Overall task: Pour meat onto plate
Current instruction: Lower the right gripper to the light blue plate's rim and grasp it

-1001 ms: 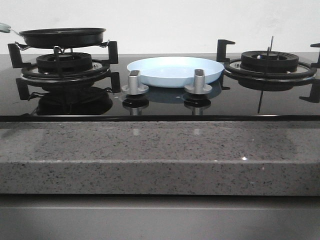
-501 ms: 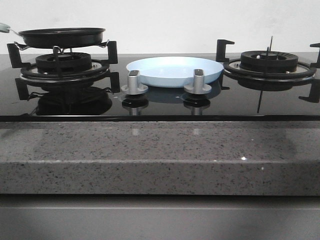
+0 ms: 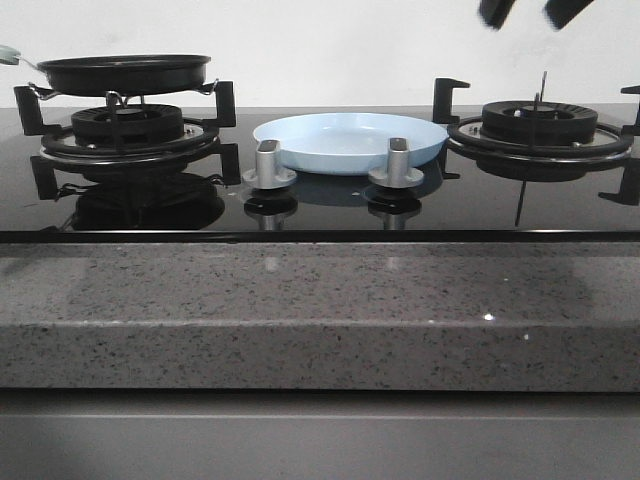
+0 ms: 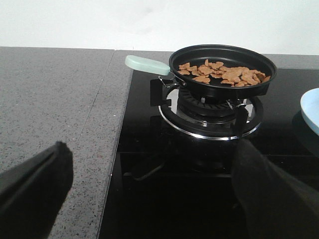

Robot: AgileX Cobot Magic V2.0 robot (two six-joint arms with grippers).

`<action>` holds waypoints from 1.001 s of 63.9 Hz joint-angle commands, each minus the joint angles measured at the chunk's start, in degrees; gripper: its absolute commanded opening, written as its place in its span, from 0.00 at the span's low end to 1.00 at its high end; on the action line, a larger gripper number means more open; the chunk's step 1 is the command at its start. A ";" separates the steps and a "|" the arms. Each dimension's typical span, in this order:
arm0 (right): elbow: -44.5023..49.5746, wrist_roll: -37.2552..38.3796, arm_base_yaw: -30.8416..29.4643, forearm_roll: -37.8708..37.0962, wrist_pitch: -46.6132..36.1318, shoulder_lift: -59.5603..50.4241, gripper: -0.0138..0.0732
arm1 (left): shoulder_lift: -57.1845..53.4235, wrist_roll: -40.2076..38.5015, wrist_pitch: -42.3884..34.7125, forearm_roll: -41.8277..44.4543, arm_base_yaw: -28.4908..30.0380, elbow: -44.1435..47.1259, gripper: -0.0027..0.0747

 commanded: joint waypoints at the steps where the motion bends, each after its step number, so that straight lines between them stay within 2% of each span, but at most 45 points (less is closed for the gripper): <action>1: -10.25 -3.65 0.00 2.63 4.70 4.45 0.71 | 0.39 0.03 -4.87 -0.04 0.05 -2.22 0.86; 10: -21.75 -5.33 0.00 6.66 11.34 13.47 0.71 | 0.39 0.03 -4.87 -0.04 0.05 -2.22 0.86; 25: -31.12 -5.66 0.00 7.10 16.12 22.15 0.71 | 0.39 0.03 -4.87 -0.04 0.05 -2.22 0.86; 53: -32.41 -6.24 0.00 7.04 15.70 26.66 0.71 | 0.39 0.03 -4.96 -0.04 0.05 -2.22 0.86; 58: -32.41 -6.24 0.00 7.04 15.65 26.68 0.66 | 0.39 0.03 -4.96 -0.04 0.05 -2.22 0.86; 64: -32.41 -6.24 0.00 7.04 15.60 26.79 0.56 | 0.39 0.03 -4.96 -0.04 0.05 -2.22 0.86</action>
